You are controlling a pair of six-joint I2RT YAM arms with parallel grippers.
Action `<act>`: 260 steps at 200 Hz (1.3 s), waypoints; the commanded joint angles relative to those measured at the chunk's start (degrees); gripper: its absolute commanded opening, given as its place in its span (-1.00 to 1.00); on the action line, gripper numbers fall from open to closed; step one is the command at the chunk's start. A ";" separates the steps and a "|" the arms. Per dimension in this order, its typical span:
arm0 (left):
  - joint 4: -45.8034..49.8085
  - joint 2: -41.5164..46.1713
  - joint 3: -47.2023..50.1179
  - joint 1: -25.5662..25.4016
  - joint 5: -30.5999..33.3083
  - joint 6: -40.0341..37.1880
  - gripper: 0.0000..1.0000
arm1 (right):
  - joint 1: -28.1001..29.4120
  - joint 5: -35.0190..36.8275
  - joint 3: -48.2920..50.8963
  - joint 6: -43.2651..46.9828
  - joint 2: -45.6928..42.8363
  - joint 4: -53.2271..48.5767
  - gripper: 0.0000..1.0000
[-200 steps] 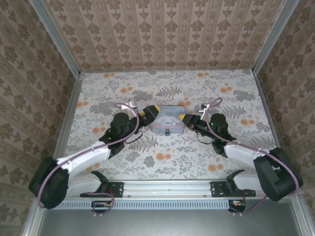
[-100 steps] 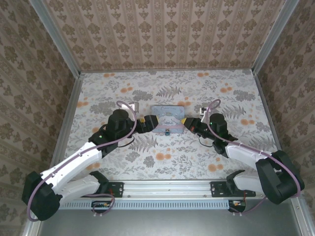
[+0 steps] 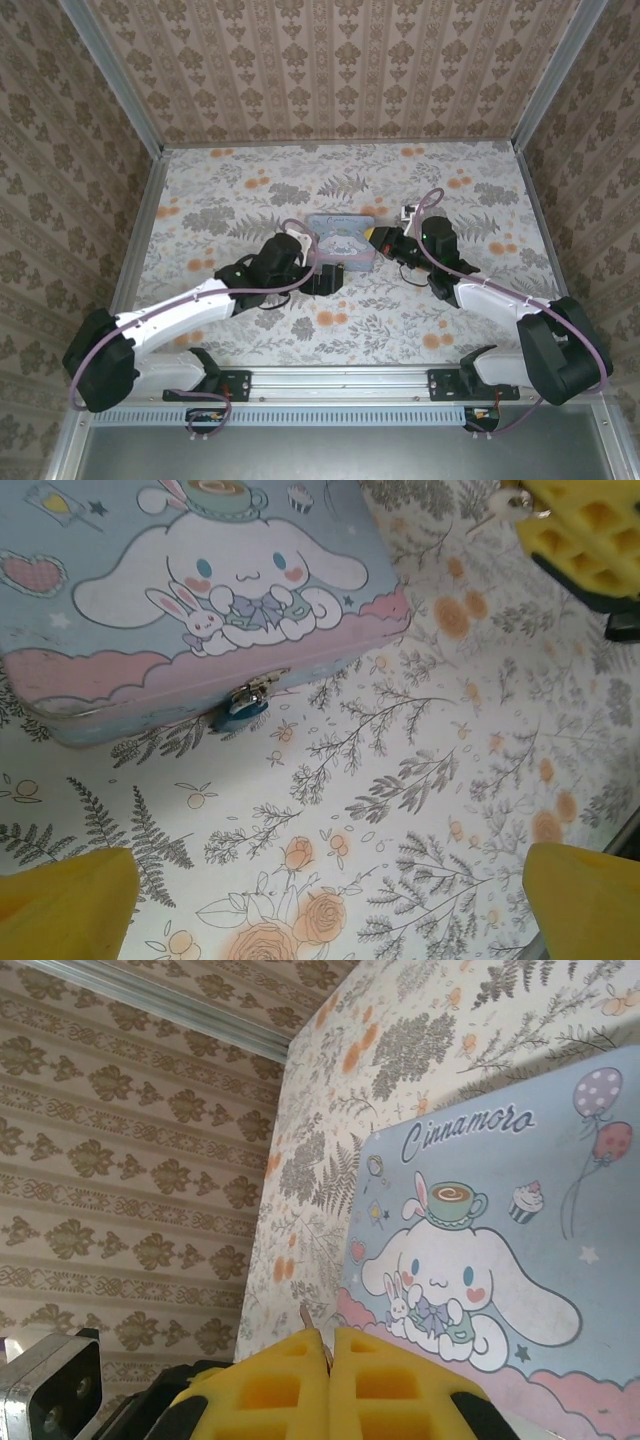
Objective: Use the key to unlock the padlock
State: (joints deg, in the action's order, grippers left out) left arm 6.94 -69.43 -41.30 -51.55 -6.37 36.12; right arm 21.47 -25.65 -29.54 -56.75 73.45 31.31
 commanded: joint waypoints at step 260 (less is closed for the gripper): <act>-27.64 -14.93 9.21 -5.50 6.65 -3.35 0.76 | -0.16 -0.67 -7.16 -1.77 13.04 2.35 -1.00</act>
State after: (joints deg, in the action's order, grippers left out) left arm -16.95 -80.86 -30.76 -57.43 -0.73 34.63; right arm 21.47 -25.32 -36.23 -57.65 85.27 31.11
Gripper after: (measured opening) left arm 0.887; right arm 0.067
